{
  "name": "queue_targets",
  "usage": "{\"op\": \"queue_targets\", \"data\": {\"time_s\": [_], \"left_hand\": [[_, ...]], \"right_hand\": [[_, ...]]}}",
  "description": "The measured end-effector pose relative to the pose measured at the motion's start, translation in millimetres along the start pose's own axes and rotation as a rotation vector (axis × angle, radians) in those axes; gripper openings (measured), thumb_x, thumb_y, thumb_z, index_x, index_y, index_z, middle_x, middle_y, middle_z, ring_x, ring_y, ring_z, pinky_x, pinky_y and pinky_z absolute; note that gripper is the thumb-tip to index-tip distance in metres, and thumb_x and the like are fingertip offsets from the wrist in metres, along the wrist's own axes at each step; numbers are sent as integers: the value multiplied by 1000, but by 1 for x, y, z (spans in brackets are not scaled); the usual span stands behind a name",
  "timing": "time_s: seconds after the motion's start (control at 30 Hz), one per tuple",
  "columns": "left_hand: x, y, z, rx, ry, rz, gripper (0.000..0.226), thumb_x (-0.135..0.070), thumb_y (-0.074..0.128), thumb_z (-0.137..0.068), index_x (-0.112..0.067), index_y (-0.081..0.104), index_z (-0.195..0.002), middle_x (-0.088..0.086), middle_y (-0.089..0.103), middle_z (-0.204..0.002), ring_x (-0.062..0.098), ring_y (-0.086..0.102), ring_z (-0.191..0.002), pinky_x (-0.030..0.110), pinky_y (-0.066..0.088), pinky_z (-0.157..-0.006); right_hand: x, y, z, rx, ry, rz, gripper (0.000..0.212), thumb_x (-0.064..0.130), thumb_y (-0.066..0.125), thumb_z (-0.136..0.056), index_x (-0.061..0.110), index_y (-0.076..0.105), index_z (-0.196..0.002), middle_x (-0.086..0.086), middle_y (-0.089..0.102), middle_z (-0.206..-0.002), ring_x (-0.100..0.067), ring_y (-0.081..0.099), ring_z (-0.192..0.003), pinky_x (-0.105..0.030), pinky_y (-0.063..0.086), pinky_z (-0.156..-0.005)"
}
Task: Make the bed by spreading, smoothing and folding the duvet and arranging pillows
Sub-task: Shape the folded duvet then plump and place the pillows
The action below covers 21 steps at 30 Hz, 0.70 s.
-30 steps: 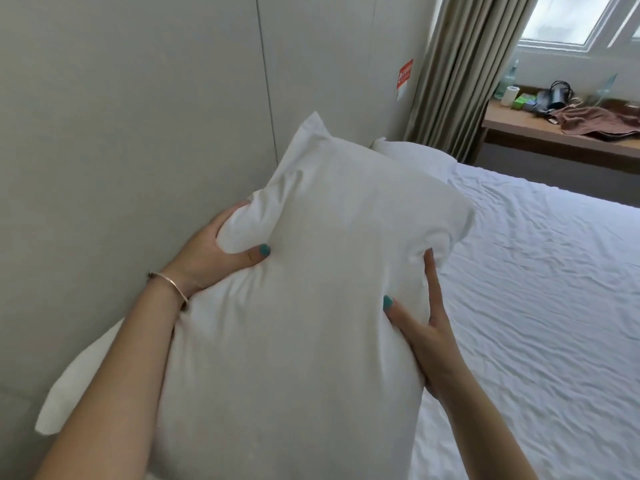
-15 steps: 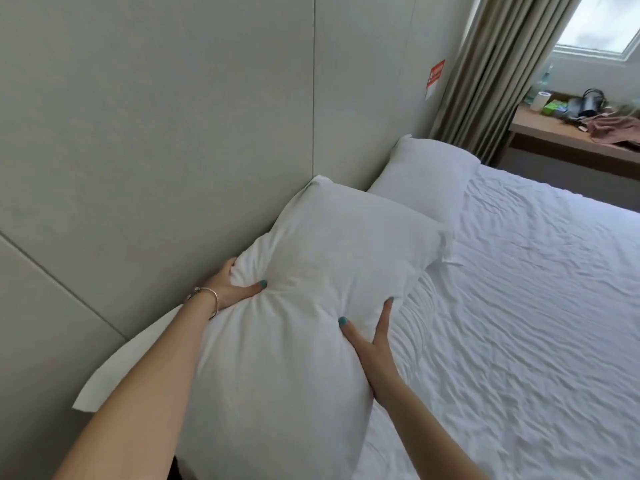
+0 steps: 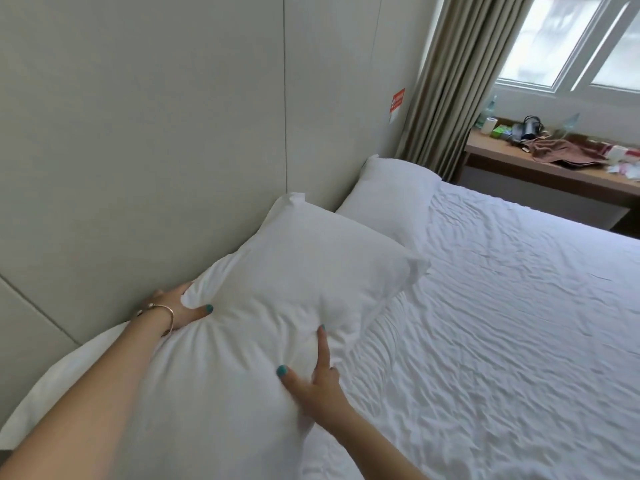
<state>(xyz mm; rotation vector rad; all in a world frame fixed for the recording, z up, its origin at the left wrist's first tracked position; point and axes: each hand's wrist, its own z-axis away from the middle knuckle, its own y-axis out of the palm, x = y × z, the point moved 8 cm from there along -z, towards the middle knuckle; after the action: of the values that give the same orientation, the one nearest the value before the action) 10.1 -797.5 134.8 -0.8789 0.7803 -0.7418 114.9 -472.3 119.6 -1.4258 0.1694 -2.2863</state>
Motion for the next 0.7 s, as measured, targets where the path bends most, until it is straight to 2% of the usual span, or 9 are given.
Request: {"op": "queue_targets", "data": {"time_s": [0.1,0.2,0.27,0.33,0.37,0.47,0.57,0.63,0.7], "left_hand": [[-25,-18,10,-105,-14,-146,75,-62,62,-75,-35,38,-141,14,41,-138,36,44,-125,41,42,-102],[-73,-36,29,-236,132,-83,53,-35,56,-88,-32,43,-139,12,37,-139,35,39,-126,43,39,-104],[-99,-35,45,-263,207,44,53,-50,45,-89,-39,40,-140,7,35,-146,33,35,-132,48,31,-109],[-106,-5,59,-176,166,11,62,-72,30,-85,-53,21,-143,-2,17,-157,30,17,-143,58,13,-113],[-105,15,65,-136,143,-65,64,-76,21,-85,-57,7,-144,-6,5,-160,28,5,-146,62,4,-111],[-98,45,77,-160,135,-162,65,-77,7,-85,-56,-13,-143,-8,-11,-160,26,-11,-147,67,-3,-109],[-94,50,79,-179,135,-183,65,-75,6,-85,-54,-13,-144,-6,-6,-160,25,-6,-147,66,-1,-110],[-96,47,82,-239,143,-217,64,-75,11,-86,-54,-1,-145,-3,13,-158,23,13,-144,63,4,-110],[-99,38,78,-268,135,-211,63,-72,21,-85,-49,18,-144,0,35,-145,23,33,-133,55,17,-109]], "right_hand": [[9,-8,-5,-9,25,21,104,70,68,-69,60,-4,-143,-22,15,-147,-38,30,-135,-44,27,-113],[21,-22,-10,-126,77,-19,90,69,67,-71,53,16,-143,-15,-2,-153,-42,8,-141,-51,19,-115],[36,-38,-16,-277,48,18,79,67,66,-73,47,28,-138,-6,-11,-155,-39,0,-143,-53,18,-115],[60,-54,-25,-423,-115,181,77,68,61,-76,45,28,-141,2,-13,-158,-33,-4,-146,-52,14,-117],[72,-57,-31,-433,-226,281,77,69,57,-79,46,23,-145,6,-13,-159,-28,-6,-147,-50,10,-118],[74,-41,-58,-198,-361,666,71,70,34,-90,50,0,-149,14,-12,-161,-18,-14,-148,-49,-2,-119],[45,-30,-67,-44,-284,829,65,70,21,-92,52,-8,-148,14,-15,-161,-18,-17,-148,-50,-6,-118],[41,-29,-66,-54,-282,827,65,70,19,-92,52,-9,-147,14,-16,-160,-19,-18,-148,-50,-6,-118],[44,-31,-64,-60,-290,827,63,69,18,-93,52,-9,-148,14,-16,-160,-18,-19,-147,-50,-7,-119]]}}
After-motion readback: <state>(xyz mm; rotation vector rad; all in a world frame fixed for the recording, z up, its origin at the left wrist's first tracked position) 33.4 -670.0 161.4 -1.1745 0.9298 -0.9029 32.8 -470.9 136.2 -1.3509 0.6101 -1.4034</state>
